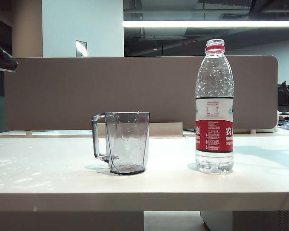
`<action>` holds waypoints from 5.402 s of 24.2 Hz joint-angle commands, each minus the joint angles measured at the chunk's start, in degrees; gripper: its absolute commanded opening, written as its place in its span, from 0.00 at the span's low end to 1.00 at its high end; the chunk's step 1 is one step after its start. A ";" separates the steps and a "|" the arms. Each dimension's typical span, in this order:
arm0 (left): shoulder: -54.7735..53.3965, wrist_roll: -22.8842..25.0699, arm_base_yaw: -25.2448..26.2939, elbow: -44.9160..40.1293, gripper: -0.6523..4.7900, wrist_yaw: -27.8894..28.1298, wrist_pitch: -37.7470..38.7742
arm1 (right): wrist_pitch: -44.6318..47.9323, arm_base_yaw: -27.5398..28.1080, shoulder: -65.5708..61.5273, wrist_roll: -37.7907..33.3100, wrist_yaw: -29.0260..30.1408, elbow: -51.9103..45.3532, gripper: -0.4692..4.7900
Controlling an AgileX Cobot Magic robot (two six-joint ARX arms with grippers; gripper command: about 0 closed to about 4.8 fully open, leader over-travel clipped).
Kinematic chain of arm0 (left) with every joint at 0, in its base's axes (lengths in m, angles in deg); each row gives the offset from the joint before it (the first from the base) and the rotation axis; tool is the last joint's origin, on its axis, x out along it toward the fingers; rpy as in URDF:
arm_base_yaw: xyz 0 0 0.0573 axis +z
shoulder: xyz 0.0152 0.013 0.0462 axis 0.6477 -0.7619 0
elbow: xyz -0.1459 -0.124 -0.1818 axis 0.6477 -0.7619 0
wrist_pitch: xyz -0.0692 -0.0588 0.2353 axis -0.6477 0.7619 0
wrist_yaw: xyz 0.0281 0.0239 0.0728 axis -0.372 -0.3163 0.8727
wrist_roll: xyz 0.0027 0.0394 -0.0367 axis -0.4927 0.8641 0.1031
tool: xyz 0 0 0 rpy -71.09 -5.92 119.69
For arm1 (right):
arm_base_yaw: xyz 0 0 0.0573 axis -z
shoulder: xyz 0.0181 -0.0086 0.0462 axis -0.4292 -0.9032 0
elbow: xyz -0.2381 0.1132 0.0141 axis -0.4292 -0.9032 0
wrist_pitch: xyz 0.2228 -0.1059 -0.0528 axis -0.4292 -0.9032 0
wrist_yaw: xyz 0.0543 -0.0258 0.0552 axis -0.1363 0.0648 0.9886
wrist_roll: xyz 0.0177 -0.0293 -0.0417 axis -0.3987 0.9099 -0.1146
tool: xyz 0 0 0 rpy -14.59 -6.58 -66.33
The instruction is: Pick up the mineral water bottle on the table and pour water into the mug until it's half full.
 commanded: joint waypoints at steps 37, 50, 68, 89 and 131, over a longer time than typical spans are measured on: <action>0.04 -0.17 0.00 0.15 0.12 0.15 -0.57 | 47.67 -6.80 57.07 -12.44 -5.20 -98.60 0.13; 0.20 -0.17 0.00 0.15 0.12 0.15 -0.57 | 44.61 -7.08 51.69 -13.77 -4.28 -98.68 0.13; 0.20 -0.17 0.00 0.15 0.12 0.13 -0.55 | 49.70 -12.28 44.78 -14.16 -1.73 -98.68 0.13; 0.20 -0.17 0.00 0.15 0.12 0.13 -0.57 | 89.18 -22.16 24.94 -13.22 -9.81 -98.71 0.20; 0.20 -0.17 0.00 0.15 0.12 0.15 -0.57 | 101.83 -22.38 -7.54 -6.12 -2.16 -80.96 0.91</action>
